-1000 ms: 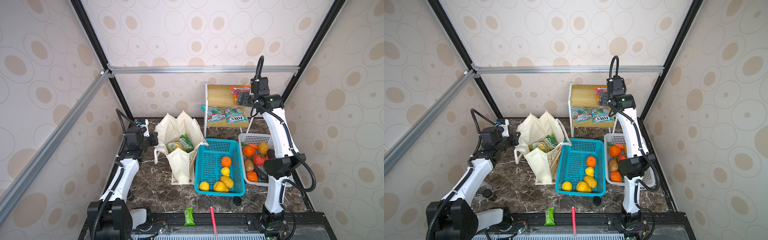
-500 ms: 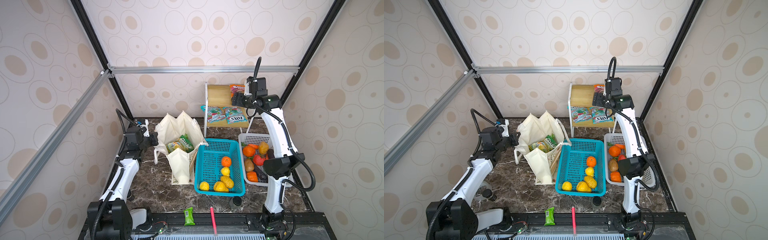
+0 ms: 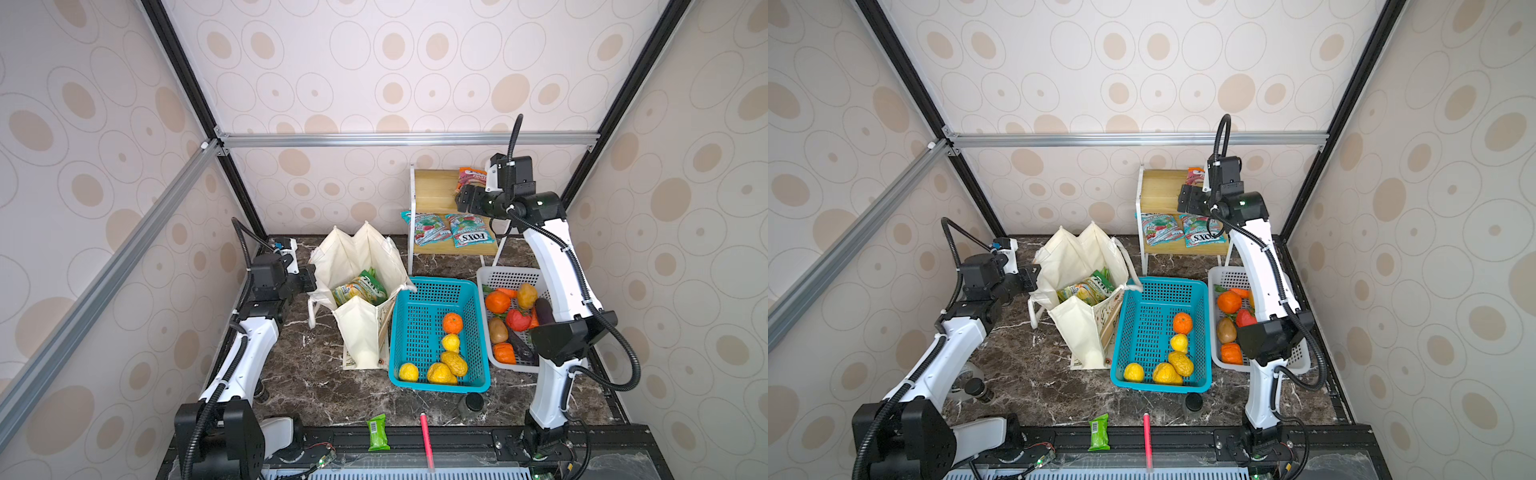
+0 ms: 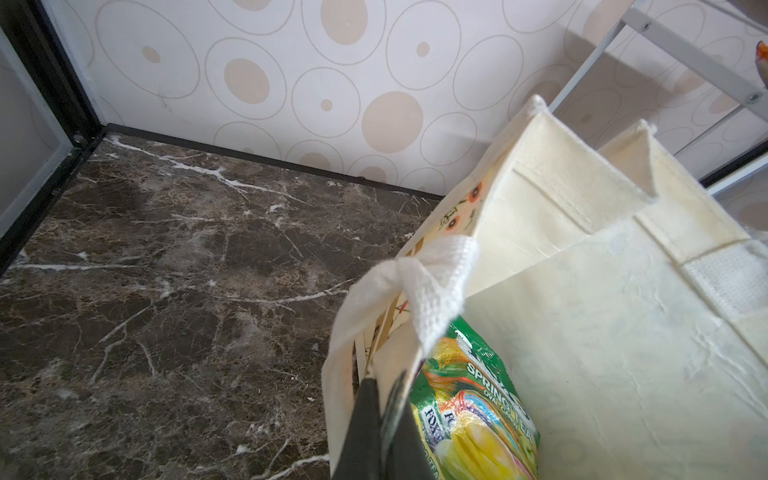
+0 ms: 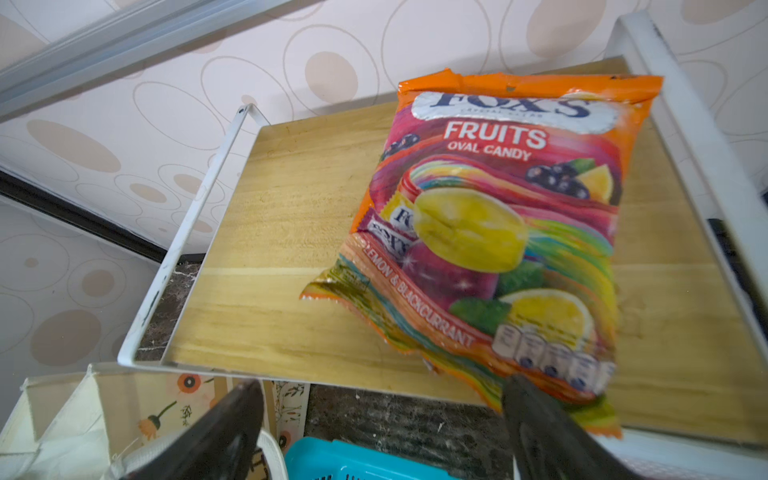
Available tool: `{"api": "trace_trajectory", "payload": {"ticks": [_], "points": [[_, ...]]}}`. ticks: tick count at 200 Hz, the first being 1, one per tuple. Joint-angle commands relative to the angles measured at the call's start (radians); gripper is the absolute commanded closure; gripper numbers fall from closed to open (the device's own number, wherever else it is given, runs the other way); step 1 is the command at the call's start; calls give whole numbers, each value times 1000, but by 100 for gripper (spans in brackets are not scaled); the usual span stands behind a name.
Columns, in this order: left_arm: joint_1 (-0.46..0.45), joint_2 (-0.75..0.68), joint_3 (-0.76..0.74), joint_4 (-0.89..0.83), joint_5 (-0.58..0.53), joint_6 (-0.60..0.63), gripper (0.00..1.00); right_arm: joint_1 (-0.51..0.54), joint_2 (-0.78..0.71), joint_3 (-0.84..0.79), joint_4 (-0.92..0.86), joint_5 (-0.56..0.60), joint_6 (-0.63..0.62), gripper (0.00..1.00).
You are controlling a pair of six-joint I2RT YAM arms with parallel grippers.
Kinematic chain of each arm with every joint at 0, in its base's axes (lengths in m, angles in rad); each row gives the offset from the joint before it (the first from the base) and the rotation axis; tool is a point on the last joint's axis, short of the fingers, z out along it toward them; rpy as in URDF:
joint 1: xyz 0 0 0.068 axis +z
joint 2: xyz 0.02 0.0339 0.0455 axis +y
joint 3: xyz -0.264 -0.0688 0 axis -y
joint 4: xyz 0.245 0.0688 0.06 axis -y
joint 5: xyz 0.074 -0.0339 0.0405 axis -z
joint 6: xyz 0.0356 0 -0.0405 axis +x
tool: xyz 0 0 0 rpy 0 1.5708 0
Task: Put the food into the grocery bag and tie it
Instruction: 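Lower the right gripper onto the orange Fox's Fruits candy bag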
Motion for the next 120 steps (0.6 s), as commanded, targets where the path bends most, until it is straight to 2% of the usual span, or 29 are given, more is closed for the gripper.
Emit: {"api": "trace_trajectory", "payload": {"ticks": [1,28,58,83,120], "points": [[2,-8,1,-9,5,23,100,-34,-85,-21,12,32,42,1],[4,-8,1,-7,7,23,100,-68,-81,-26,-20,23,44,0],[3,-7,1,-9,8,24,100,-97,-46,-33,-8,-66,78,11],[2,-10,1,-10,1,26,100,-100,-14,-23,-11,-71,97,20],[3,-13,2,-11,1,28,100,-111,12,-41,-17,-47,117,24]]}}
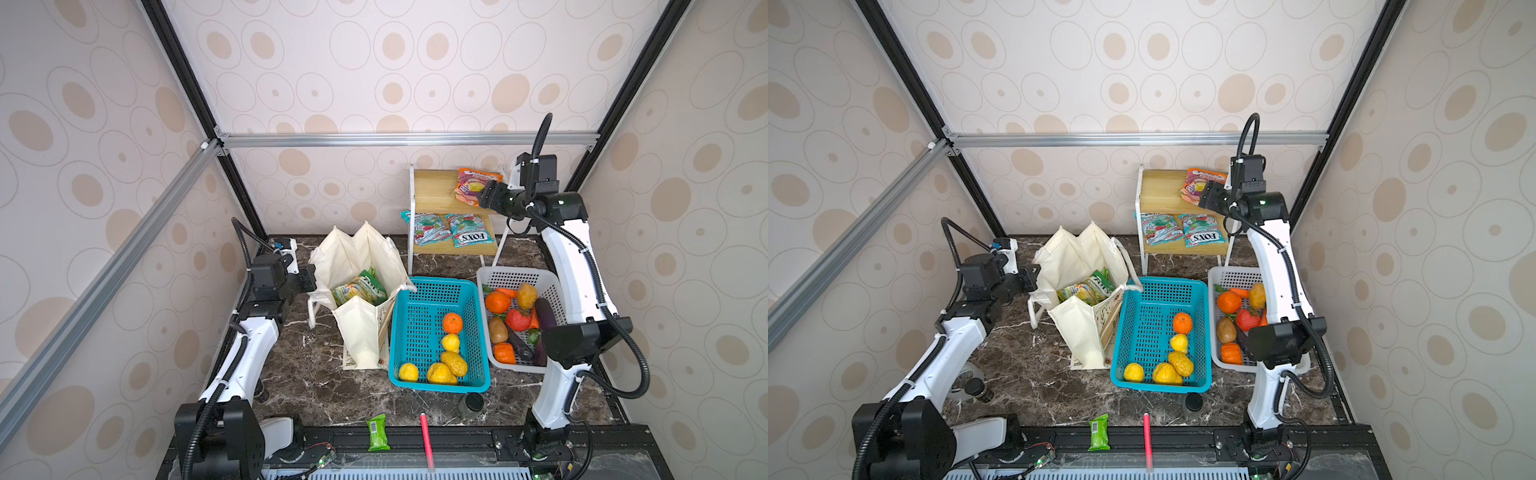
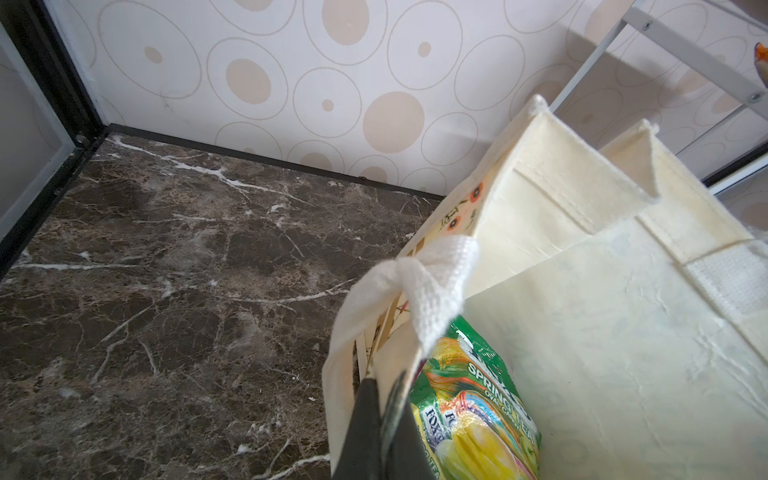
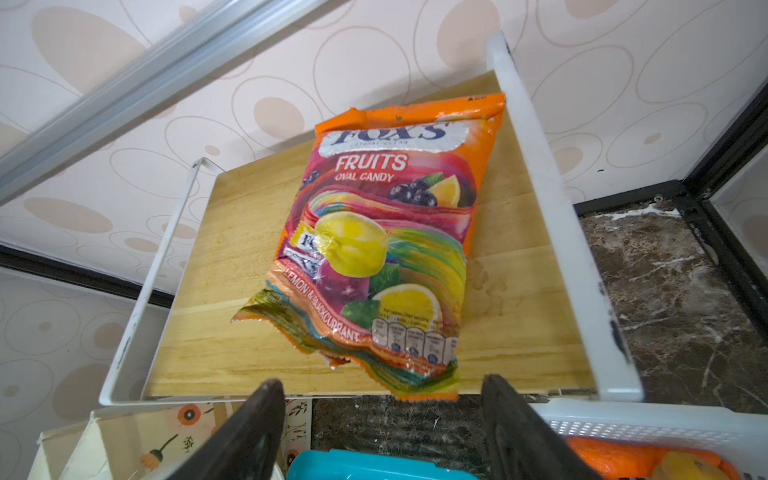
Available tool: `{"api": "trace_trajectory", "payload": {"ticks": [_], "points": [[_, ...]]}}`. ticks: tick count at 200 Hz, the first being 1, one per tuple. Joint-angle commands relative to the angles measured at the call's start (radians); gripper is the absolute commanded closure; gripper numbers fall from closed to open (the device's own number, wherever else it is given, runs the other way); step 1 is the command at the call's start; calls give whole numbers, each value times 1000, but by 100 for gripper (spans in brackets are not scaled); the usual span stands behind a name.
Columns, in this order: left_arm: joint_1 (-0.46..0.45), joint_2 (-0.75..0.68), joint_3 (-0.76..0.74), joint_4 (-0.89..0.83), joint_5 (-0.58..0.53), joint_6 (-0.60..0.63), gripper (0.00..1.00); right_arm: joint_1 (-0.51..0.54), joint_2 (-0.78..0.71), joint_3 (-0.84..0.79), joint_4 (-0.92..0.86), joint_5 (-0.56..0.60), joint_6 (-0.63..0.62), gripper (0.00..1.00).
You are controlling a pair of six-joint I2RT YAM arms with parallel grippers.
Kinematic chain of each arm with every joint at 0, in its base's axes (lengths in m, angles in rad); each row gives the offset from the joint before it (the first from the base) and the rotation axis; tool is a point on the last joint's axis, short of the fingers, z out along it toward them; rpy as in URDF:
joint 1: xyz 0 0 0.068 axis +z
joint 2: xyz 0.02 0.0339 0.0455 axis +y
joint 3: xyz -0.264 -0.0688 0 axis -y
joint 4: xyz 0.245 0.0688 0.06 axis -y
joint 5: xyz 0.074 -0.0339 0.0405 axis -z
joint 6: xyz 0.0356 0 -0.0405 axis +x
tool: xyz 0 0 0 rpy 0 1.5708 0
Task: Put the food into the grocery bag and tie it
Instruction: 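Lower the right gripper onto the orange Fox's Fruits candy bag, then close the right gripper on the orange candy bag and lift it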
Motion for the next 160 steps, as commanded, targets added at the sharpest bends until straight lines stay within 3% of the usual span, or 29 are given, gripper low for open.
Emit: {"api": "trace_trajectory", "payload": {"ticks": [1,20,53,91,121,160], "points": [[3,-14,2,-12,4,27,100,-11,13,-20,-17,3,26,24],[2,-14,2,-12,3,28,100,-17,3,-61,13,-2,34,25],[2,-14,3,-11,5,28,100,-21,-2,-85,64,-39,38,37],[3,-13,2,-12,2,27,100,-20,-1,-120,90,-57,41,61],[3,-13,2,-11,2,28,100,-21,-14,-120,96,-72,36,90],[1,-13,2,-11,3,27,100,-21,-42,-106,100,-106,33,100]]}}
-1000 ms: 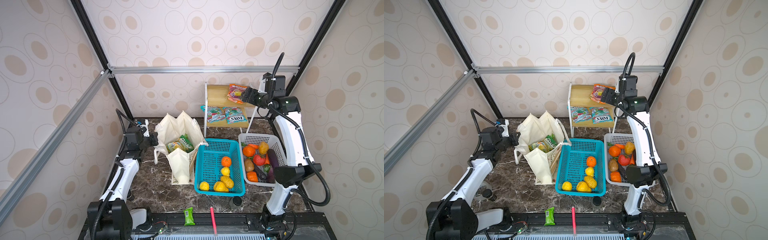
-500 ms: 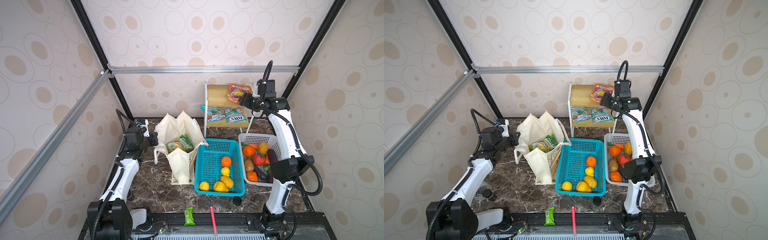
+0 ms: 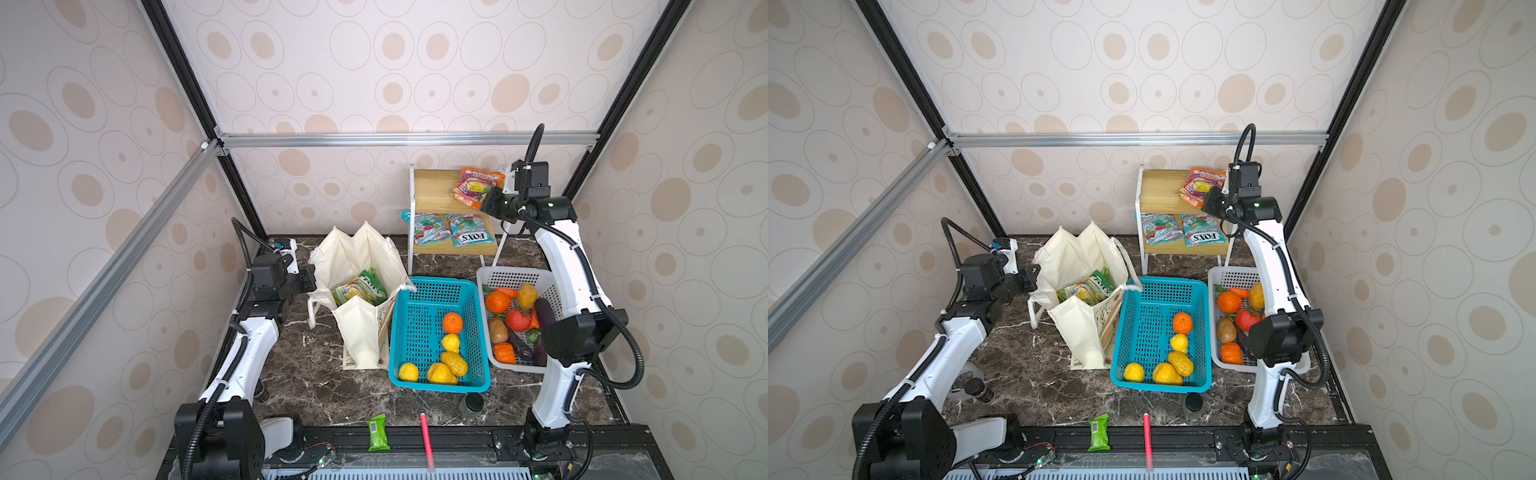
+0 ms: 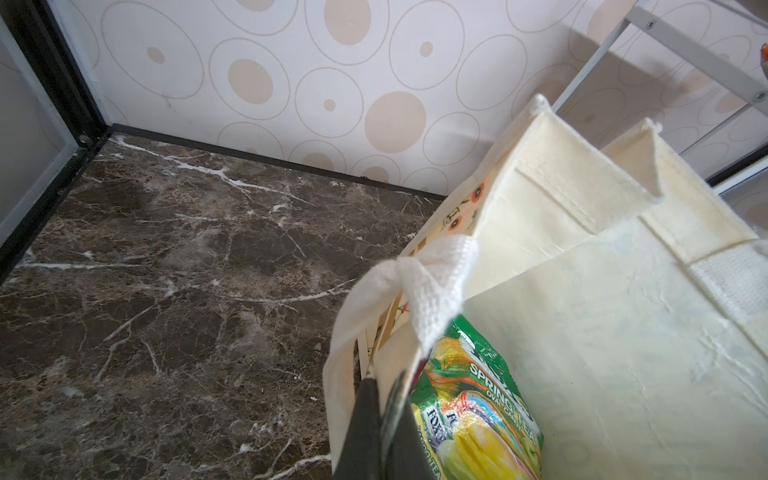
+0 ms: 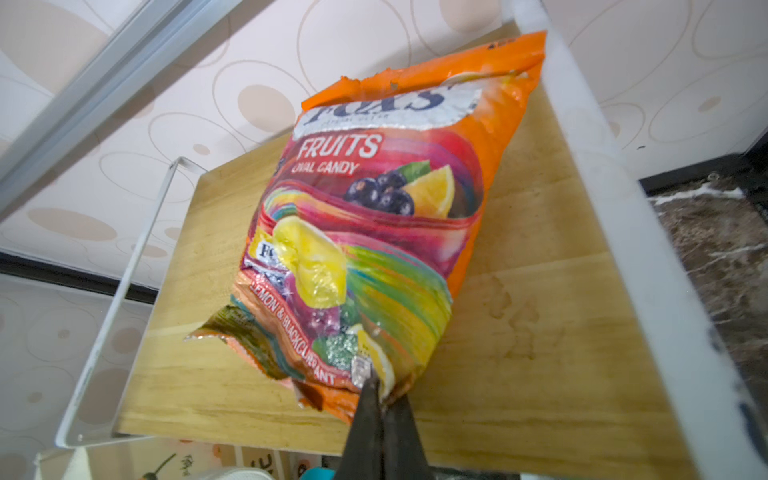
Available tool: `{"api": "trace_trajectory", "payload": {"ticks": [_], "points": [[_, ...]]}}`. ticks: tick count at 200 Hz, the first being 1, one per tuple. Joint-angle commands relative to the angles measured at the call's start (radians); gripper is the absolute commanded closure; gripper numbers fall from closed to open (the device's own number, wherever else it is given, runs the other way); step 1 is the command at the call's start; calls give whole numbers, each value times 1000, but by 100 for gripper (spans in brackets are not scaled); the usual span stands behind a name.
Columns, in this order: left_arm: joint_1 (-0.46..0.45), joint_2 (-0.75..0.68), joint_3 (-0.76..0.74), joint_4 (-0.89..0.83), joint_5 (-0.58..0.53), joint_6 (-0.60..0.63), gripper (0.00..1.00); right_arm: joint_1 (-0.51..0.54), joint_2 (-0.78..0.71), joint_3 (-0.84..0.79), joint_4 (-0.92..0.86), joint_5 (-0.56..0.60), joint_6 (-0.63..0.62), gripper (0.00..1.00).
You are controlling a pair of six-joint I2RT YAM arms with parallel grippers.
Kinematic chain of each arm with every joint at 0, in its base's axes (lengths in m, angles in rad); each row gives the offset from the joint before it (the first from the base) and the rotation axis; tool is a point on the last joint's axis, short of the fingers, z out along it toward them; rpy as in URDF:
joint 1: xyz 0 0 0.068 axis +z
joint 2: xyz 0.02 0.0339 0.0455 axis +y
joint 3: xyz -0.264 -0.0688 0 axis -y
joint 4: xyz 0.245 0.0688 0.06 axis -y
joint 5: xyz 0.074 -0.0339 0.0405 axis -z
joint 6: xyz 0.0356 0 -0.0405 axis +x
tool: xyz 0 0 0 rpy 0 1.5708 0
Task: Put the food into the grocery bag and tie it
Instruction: 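Close the right gripper on the orange candy bag and lift it, then carry the orange candy bag with the right gripper over the tote bag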
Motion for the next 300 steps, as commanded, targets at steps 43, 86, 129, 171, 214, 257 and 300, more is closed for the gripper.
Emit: {"api": "trace_trajectory", "payload": {"ticks": [43,86,129,171,214,257,300], "points": [[2,-11,2,-10,9,24,100,7,-82,50,-19,-108,-10,100],[2,-13,2,-10,8,23,100,51,-127,96,-27,-115,-29,100],[1,-13,1,-11,10,23,100,104,-160,139,-47,-90,-44,100],[1,-14,1,-9,12,21,100,221,-185,138,-68,-92,-59,100],[2,-15,2,-9,16,20,100,413,-180,145,-61,-77,-89,100],[2,-15,2,-8,20,19,100,594,-123,186,-59,-87,-102,100],[0,-16,2,-7,22,18,100,691,-23,171,-31,-179,-84,100]]}}
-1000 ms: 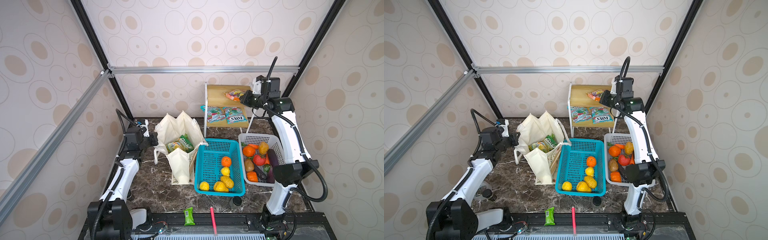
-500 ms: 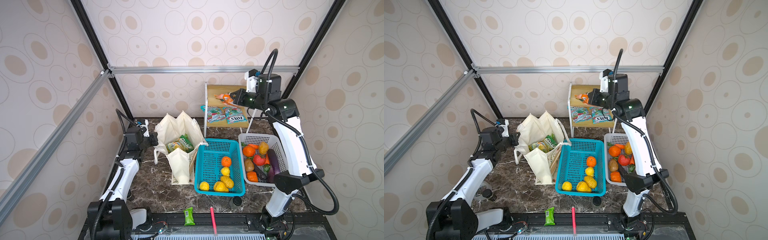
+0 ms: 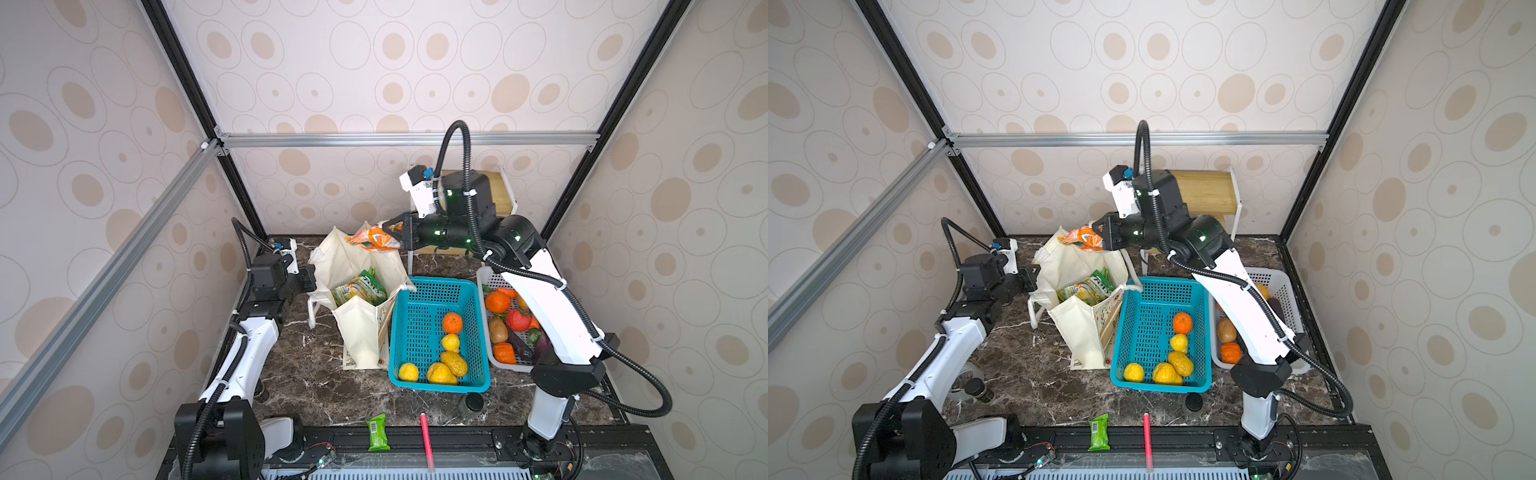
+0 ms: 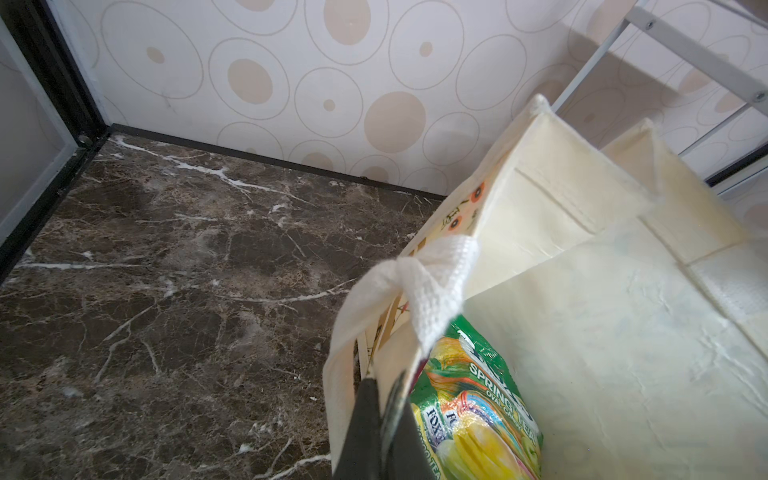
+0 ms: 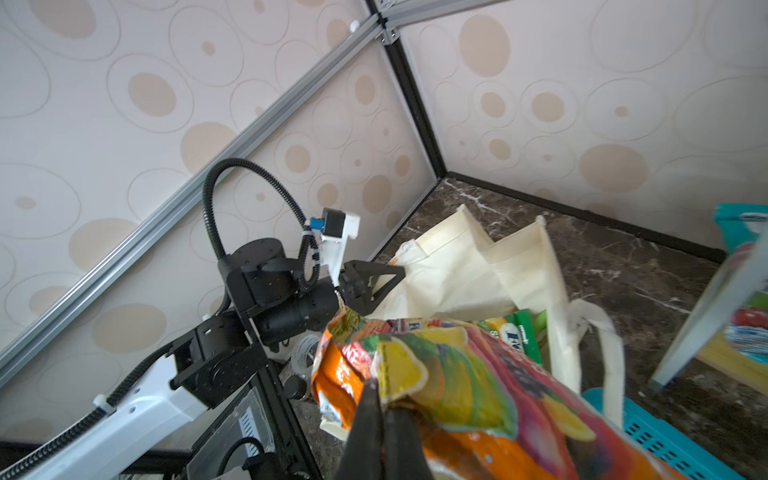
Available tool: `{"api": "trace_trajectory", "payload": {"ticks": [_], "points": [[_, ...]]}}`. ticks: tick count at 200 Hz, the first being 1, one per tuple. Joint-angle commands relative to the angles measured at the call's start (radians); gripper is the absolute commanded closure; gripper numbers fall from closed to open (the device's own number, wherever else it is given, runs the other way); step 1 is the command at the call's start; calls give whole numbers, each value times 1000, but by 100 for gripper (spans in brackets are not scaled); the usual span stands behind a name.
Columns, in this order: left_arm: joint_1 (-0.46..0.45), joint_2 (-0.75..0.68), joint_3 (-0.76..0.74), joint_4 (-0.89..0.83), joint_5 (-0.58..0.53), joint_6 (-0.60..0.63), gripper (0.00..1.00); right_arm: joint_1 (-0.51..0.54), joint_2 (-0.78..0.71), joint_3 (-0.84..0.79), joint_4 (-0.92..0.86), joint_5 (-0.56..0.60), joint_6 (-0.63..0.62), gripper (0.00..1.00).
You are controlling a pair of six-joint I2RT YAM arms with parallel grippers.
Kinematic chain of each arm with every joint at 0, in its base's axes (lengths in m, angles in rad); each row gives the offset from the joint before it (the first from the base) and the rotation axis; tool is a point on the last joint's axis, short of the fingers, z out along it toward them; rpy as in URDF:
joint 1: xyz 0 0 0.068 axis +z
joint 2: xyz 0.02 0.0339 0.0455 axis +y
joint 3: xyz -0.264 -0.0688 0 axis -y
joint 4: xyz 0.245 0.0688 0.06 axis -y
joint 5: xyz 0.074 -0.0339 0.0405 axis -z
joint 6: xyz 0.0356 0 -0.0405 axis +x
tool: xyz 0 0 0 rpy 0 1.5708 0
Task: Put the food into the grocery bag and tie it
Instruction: 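Carry the orange candy bag with the right gripper over the tote bag, then lower the orange candy bag into the tote bag and open the right gripper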
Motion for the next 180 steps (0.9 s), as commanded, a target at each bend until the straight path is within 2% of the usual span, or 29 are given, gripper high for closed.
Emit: {"api": "trace_trajectory", "payload": {"ticks": [1,41,79,117,150,180], "points": [[0,-16,1,-8,21,18,100,32,60,1,47,-59,-1,100],[0,-19,2,-7,20,20,100,43,83,-197,185,-174,70,100],[0,-19,1,-8,23,18,100,44,131,-275,189,-150,70,100],[-1,-24,1,-8,22,20,100,48,136,-353,103,-50,14,100],[0,-23,1,-5,22,18,100,61,73,-449,58,123,-50,100],[0,-27,1,-7,16,21,100,63,65,-467,-16,265,-96,100]]}}
